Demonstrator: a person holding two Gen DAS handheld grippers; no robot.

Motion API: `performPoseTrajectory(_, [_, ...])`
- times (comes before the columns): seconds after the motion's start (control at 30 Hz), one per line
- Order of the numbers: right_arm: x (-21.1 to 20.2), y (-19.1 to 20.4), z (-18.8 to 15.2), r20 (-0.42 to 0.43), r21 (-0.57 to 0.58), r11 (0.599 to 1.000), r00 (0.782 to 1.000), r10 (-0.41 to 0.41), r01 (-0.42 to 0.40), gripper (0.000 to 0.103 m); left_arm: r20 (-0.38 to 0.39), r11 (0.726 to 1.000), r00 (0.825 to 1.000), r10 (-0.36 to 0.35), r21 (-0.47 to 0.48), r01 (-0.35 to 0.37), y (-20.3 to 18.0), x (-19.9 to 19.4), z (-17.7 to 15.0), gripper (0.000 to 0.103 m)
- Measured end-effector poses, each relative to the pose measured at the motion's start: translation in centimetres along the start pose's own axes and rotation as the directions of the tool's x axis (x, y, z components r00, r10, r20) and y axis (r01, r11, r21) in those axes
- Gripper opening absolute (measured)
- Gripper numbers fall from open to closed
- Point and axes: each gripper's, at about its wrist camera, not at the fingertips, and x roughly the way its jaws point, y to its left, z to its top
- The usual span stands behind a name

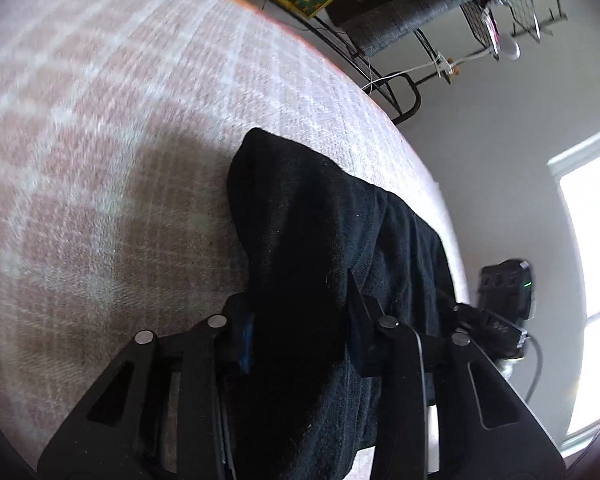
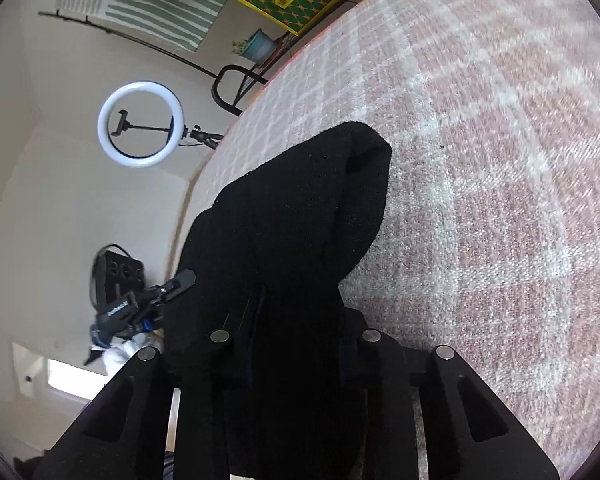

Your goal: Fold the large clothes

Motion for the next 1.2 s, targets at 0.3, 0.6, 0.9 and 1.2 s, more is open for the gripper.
performPoseTrajectory(0.3, [-1.7, 6.6, -1.1, 0.082, -0.261, 0.939, 0.975, -0.208, 0.223, 0.021, 0.071, 0.983, 0.996, 0.061, 0.169, -0.072, -5.5, -2.3, -2.1, 0.030])
performPoseTrajectory(0.6, [-7.0, 8.4, -2.3, 0.158, -0.299, 0.910, 0.956, -0.249, 0.286, 0.020, 0.058, 0.974, 0.998, 0.016, 0.224, -0.029, -10.3, -3.0, -4.5, 0.030])
performPoseTrajectory(0.9, [-14.5, 6.8, -1.8, 0.250, -0.261, 0.884, 0.911, -0.327, 0.389, 0.020, -0.013, 0.942, 0.999, -0.047, 0.333, 0.049, -19.6, 2.6, -5.8, 0.030])
performPoseTrajectory(1.2, [-22.0, 3.5, 1.5, 0.358, -0.190, 0.828, 0.822, -0.442, 0.528, 0.020, -0.054, 0.897, 0.994, -0.097, 0.427, 0.111, -27.8, 11.2, -2.9, 0.030])
